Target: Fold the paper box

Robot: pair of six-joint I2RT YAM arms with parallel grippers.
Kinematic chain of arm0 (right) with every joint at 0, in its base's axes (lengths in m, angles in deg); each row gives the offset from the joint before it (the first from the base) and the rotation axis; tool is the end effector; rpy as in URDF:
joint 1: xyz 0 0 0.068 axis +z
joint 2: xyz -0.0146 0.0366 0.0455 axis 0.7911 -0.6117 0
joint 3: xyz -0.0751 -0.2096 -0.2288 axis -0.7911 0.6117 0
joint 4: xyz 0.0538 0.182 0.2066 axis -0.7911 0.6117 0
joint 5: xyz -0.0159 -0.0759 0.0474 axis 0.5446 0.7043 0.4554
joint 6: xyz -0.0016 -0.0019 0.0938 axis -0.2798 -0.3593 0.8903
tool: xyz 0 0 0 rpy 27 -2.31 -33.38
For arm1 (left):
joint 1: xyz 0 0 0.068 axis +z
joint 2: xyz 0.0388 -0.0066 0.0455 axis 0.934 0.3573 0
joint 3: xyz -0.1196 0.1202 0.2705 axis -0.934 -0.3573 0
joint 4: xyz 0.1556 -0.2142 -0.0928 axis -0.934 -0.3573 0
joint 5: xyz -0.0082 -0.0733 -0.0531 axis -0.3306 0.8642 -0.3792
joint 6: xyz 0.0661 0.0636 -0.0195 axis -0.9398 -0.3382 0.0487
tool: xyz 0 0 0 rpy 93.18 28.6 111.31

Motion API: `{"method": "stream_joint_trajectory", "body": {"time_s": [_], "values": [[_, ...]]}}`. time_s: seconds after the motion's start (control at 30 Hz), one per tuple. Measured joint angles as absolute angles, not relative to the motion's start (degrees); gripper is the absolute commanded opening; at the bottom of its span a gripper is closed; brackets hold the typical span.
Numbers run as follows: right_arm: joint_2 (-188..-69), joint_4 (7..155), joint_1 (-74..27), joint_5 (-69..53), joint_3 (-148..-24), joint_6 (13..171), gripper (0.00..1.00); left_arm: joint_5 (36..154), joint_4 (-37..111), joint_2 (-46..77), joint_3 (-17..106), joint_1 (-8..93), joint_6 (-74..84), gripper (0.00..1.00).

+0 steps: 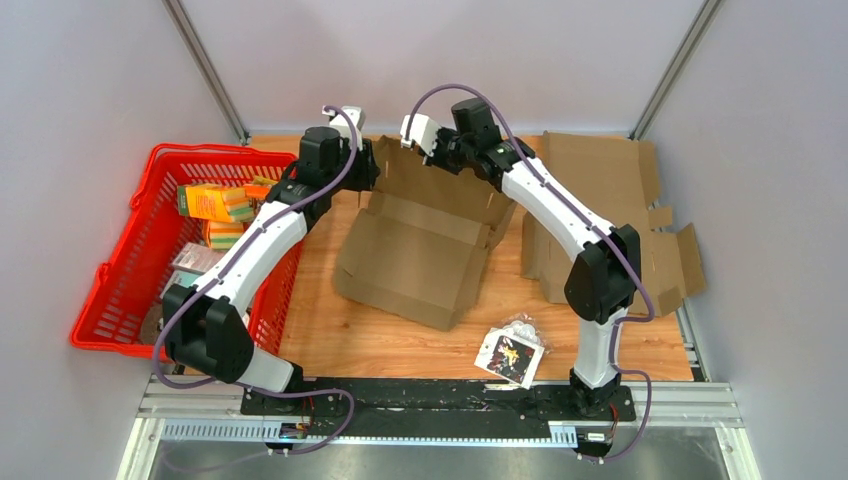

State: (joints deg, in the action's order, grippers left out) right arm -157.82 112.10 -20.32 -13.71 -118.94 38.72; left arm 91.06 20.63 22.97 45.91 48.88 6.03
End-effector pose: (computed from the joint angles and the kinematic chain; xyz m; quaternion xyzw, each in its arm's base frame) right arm 0.4362 0.2960 0.3680 -0.5972 0.6435 0.0466 0.4765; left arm 0.3724 -0.1433 0.3724 0.0766 0.8355 -0.1809 0.5131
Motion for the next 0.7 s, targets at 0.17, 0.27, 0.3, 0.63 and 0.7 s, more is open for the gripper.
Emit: {"method": "stream_joint_trajectory", "body": {"time_s": [0.17,0.27,0.3,0.63,0.7], "values": [[-157.82,110.07,-20.25,-12.4,-115.32,34.63,0.0,89.27,19.25,22.97,45.96,48.88,5.92,0.5],[-157.82,110.07,-20.25,-12.29,-114.55,33.52,0.0,88.31,17.44,23.12,47.18,48.88,4.83,0.53],[-157.82,110.12,-20.25,-12.29,-114.38,33.08,0.0,88.13,16.39,23.69,48.63,48.88,4.33,0.53],[-157.58,110.01,-20.25,-14.04,-114.16,32.25,0.0,94.69,13.55,35.42,61.28,48.88,1.57,0.36],[-157.34,109.68,-20.25,-15.07,-113.5,32.84,0.0,97.47,14.33,36.71,60.36,48.86,2.84,0.36]]}}
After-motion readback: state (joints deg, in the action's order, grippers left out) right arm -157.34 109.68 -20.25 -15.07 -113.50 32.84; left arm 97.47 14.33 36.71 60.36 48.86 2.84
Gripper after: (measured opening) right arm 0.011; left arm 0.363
